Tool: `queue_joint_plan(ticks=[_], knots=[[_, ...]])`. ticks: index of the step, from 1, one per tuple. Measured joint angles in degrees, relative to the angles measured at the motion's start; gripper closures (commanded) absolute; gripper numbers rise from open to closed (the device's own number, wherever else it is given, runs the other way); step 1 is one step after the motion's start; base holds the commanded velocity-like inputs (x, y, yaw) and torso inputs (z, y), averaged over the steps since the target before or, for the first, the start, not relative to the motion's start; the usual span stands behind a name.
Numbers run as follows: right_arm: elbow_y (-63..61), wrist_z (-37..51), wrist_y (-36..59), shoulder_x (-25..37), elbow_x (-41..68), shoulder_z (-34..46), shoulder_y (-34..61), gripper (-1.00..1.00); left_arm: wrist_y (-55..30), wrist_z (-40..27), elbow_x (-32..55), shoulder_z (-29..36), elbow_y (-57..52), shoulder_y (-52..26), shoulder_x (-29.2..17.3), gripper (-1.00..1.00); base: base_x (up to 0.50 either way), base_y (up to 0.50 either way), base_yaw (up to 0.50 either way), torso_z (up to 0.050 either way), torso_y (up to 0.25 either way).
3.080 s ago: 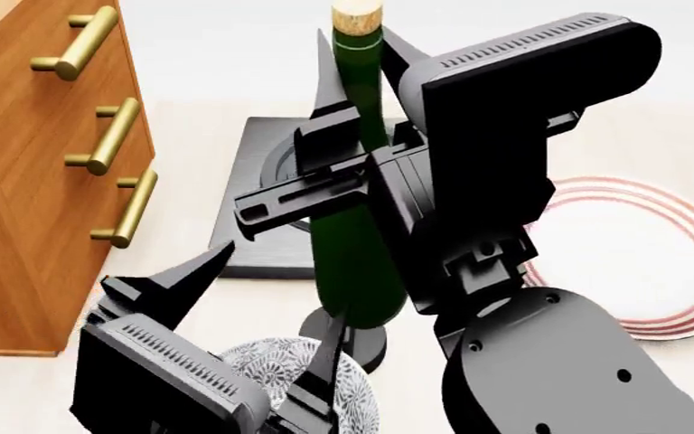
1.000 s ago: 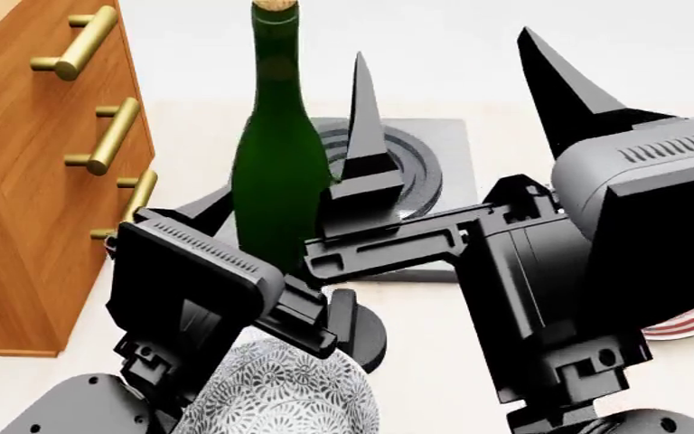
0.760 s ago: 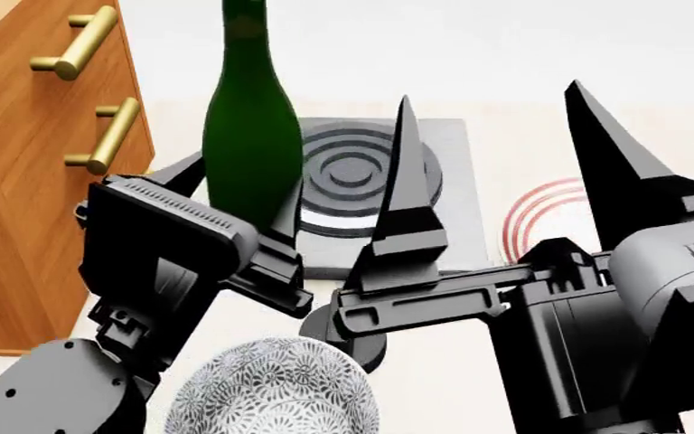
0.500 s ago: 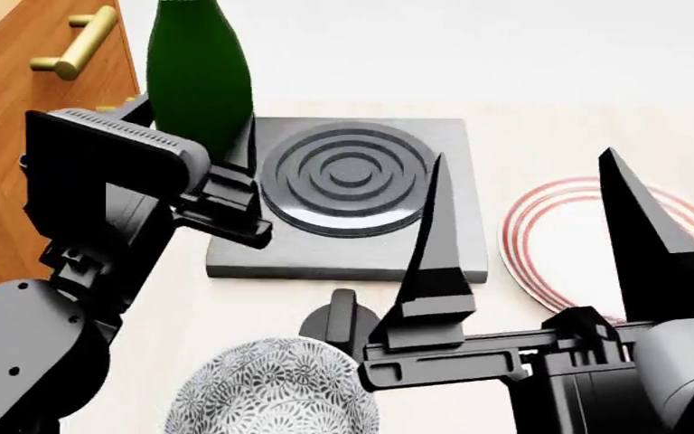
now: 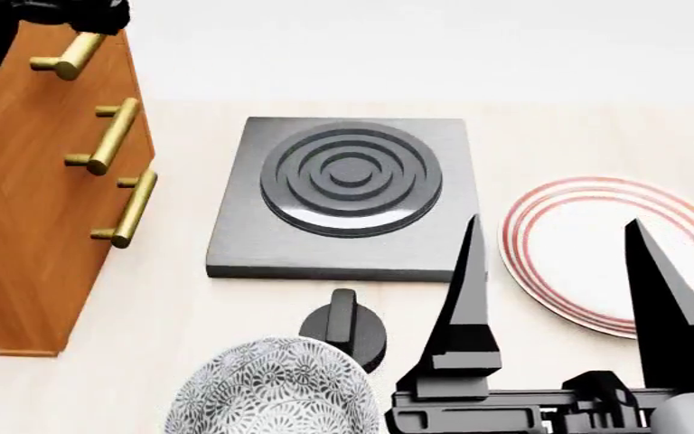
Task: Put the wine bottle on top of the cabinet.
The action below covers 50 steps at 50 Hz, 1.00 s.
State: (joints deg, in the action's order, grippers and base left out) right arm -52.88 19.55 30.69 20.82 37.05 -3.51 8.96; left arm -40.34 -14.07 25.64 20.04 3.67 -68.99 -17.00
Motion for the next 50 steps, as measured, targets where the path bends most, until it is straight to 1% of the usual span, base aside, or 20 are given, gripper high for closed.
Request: queue_joint_plan(ticks=[11,20,38,50], knots=[[0.3,0.2,-1.0,0.1,-0.1,-0.1,-1.4,-1.0,-3.0,0.8,-1.4,-0.6,8.7,-10.1,-2.2,1.0,0.0,0.0,0.0,0.001,0.001],[0.4,0.6,-1.3,0.4,0.6,-0.4,-1.1,-1.0,-3.7,0.8,-3.3,-0.6,16.3,-15.1,-3.9,1.0,0.0,0.0,0.0,0.0,0.0],[0.5,1.1,-2.0,1.1,1.7,-1.4,-1.6,-1.0,-2.5,1.8,-4.1,-1.6,27.3,-17.8,-5.6,1.0,0.0,0.0,0.0,0.0,0.001],[0.4,1.5,-2.2,1.5,1.9,-1.3,-1.6,-1.0,-1.2,2.3,-3.2,-3.4,31.2,-17.5,-5.7,1.0,0.0,0.0,0.0,0.001,0.001]])
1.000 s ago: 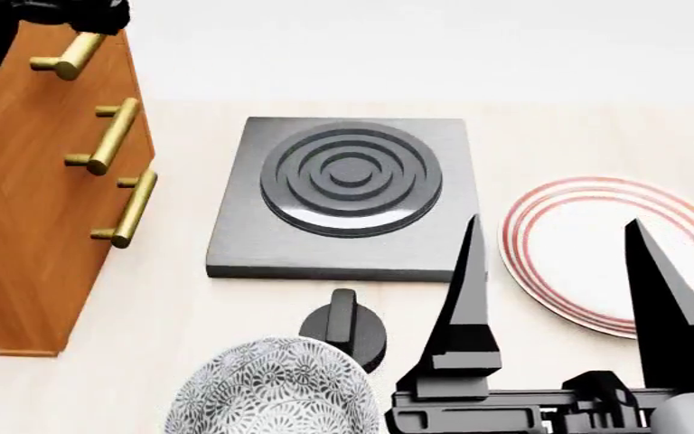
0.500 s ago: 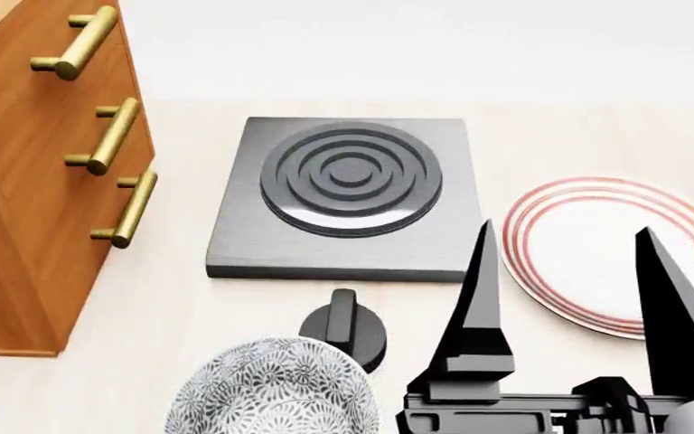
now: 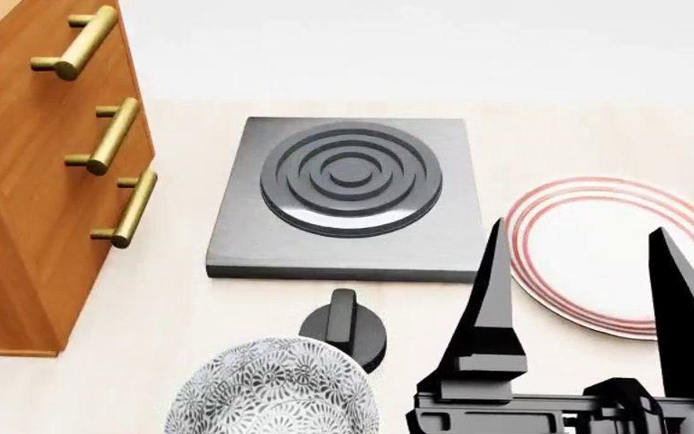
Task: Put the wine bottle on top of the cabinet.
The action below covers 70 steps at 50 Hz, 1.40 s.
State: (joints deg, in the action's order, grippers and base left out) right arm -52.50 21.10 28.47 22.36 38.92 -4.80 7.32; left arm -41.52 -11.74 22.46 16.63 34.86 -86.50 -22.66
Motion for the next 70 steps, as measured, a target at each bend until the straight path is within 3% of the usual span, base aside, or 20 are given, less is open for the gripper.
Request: queue_joint_plan(ticks=[58,59,70], knots=[[0.8,0.9,-1.6,0.9,1.6,1.3,0.2,-1.0,10.2,0.2,-1.7,-3.7,3.8,8.1,1.6,1.0,0.0,0.0,0.0,0.0,0.0],[0.8,0.9,-1.7,0.9,1.7,1.3,0.2,-1.0,10.2,0.2,-1.7,-3.7,3.8,8.1,1.6,-1.0,0.0,0.0,0.0,0.0,0.0],[0.8,1.1,-2.0,1.1,1.7,1.6,0.3,-1.0,10.9,-0.1,1.4,-4.0,5.7,10.1,2.0,-1.0,0.0,0.0,0.0,0.0,0.0]])
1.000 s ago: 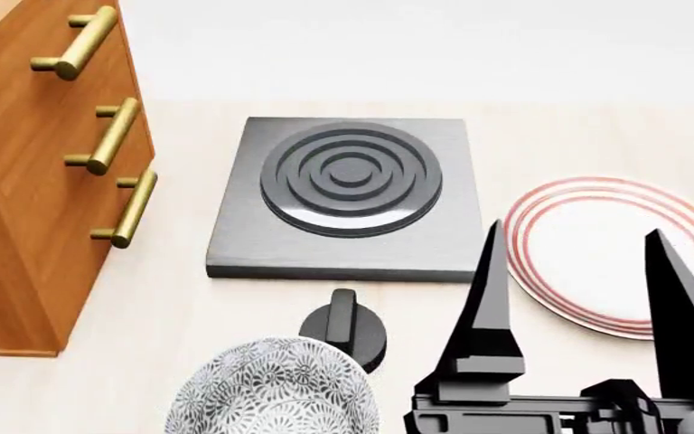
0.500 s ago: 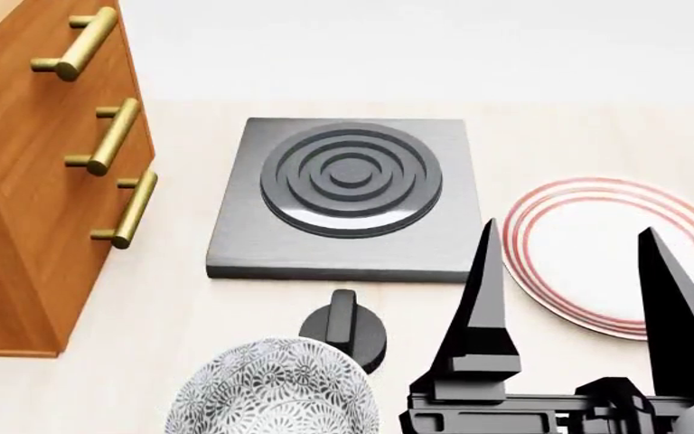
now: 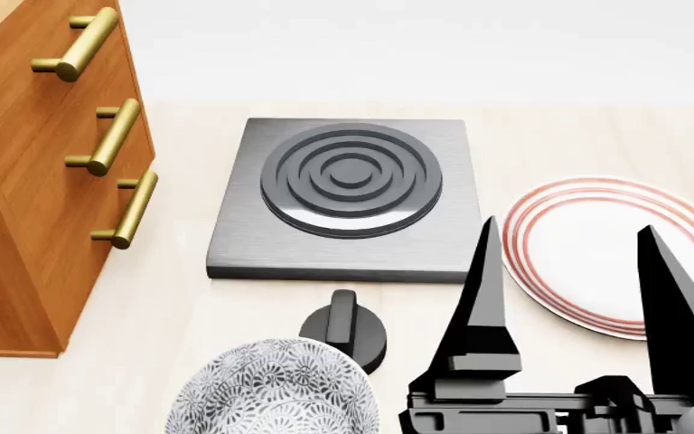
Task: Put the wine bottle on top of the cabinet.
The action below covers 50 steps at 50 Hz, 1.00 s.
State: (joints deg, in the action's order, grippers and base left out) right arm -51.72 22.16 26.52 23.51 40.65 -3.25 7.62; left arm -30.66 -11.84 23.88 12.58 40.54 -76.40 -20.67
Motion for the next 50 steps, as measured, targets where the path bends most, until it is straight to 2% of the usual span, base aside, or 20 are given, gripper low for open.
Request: queue_joint_plan(ticks=[29,50], knots=[[0.6,0.2,-0.8,0.4,-0.3,1.2,0.1,-1.0,0.4,-2.1,0.8,0.4,-5.3,4.2,-1.5,-1.0,0.0,0.0,0.0,0.0,0.0],[0.7,0.5,-0.9,0.5,-0.8,2.9,0.4,-1.0,-1.0,-7.8,1.2,0.5,-30.9,18.1,-5.9,-1.0,0.0,0.0,0.0,0.0,0.0]])
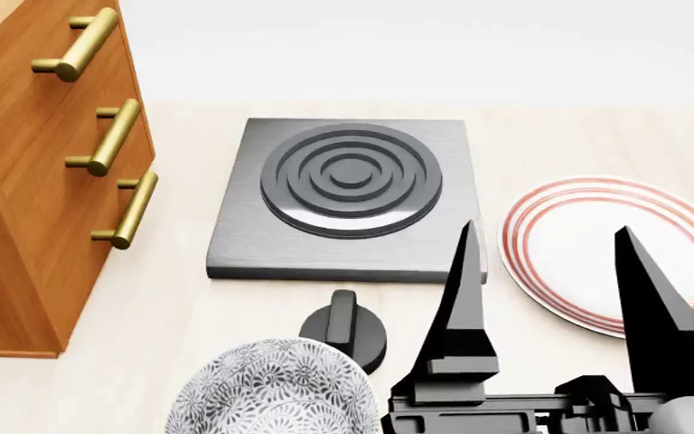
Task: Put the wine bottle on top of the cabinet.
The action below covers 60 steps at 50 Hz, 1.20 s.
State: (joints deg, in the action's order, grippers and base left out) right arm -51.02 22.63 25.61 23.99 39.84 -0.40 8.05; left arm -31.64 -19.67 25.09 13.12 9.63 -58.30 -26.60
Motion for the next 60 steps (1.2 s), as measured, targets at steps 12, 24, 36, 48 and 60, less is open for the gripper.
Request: queue_joint_plan(ticks=[12,24,36,48,60], knots=[[0.0,0.2,-0.1,0.1,-0.2,0.8,0.2,-1.0,-1.5,-2.7,1.6,-0.4,-16.0,7.9,-2.4,-1.0,0.0,0.0,0.0,0.0,0.0],[-0.1,0.4,-0.3,0.3,-0.4,1.5,0.1,-1.0,0.6,-6.1,2.5,-1.9,-31.5,20.5,-4.5,-1.0,0.0,0.0,0.0,0.0,0.0],[-0.3,0.5,-0.6,0.5,-0.7,2.0,-0.5,-1.0,5.2,-9.4,0.8,-2.3,-43.6,34.2,-5.6,-1.0,0.0,0.0,0.0,0.0,0.0],[-0.2,0.4,-1.4,0.5,-1.2,2.6,-1.5,-1.0,9.8,-10.6,-3.1,3.3,-50.4,44.1,-3.5,-1.0,0.0,0.0,0.0,0.0,0.0],[0.7,-0.1,-2.4,0.1,-2.5,4.2,-2.3,-1.0,9.3,-11.0,-6.9,8.5,-54.3,47.3,-3.1,-1.0,0.0,0.0,0.0,0.0,0.0]])
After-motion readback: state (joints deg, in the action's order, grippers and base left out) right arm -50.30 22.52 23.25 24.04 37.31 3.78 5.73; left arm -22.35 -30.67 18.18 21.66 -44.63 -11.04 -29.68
